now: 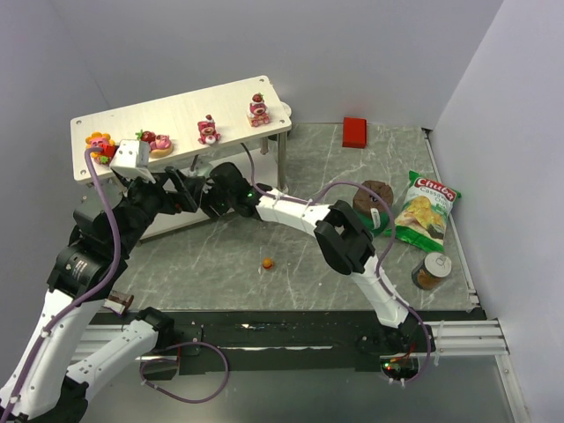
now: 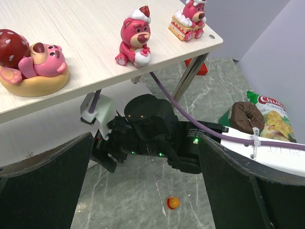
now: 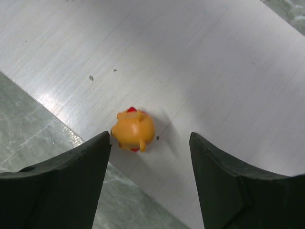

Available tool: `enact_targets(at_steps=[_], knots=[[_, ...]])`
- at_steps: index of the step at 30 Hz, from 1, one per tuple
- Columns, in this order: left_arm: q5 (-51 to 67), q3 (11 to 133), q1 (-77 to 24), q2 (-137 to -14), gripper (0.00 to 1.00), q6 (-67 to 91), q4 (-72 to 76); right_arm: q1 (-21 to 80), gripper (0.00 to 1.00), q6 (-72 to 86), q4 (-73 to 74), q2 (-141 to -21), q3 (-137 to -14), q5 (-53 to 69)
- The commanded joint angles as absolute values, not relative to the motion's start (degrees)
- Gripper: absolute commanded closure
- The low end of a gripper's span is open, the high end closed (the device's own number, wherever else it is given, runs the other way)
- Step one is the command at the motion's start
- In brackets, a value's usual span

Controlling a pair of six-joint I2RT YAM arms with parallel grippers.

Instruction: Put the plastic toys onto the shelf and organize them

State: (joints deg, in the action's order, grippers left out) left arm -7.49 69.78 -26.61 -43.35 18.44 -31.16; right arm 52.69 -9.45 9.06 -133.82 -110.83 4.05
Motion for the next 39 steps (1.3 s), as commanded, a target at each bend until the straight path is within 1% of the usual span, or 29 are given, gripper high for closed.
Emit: enact_targets(at_steps=[1,6,11,14,18,20,26,27,30,33,39], knots=[[-8.5,70.8,-26.8,-43.4,0.04,17.3,-29.6,53.1,0.24,-8.6,14.0,-130.7,-104.9,1.6],[-8.2,70.8,-26.8,-43.3,0.04,17.4,-29.5,53.1,0.23,-6.2,13.1,-127.1,-100.9,0.5],[-7.7,70.6,-26.8,-43.2,0.04,17.6,-29.3,53.5,0.25,-3.3,10.2,-121.4,-93.8,1.0],[-7.4,70.3,-26.8,-43.0,0.04,17.7,-29.1,53.7,0.27,-1.2,9.1,-118.5,-90.1,1.7],[-7.0,70.1,-26.8,-42.8,0.04,17.7,-29.0,53.9,0.33,1.4,7.9,-115.8,-87.0,1.8],[-6.8,70.0,-26.8,-42.7,0.04,17.8,-28.9,54.0,0.33,2.7,7.8,-113.9,-85.1,1.4],[-6.2,69.4,-26.8,-42.5,0.04,18.2,-29.0,54.0,0.24,6.1,9.5,-108.0,-79.3,-1.8],[-6.1,69.4,-26.8,-42.4,0.04,18.3,-28.8,53.8,0.22,6.2,9.7,-107.2,-78.5,-1.8],[-4.8,69.2,-26.8,-42.5,0.04,18.4,-28.5,53.9,0.19,5.8,11.3,-104.3,-75.8,-0.8],[-3.8,69.4,-26.8,-43.2,0.04,19.2,-29.2,53.9,0.17,4.7,14.1,-101.8,-73.6,1.4],[3.3,69.3,-26.9,-46.1,0.04,21.4,-30.9,53.8,0.18,6.0,17.8,-96.1,-68.1,3.1]])
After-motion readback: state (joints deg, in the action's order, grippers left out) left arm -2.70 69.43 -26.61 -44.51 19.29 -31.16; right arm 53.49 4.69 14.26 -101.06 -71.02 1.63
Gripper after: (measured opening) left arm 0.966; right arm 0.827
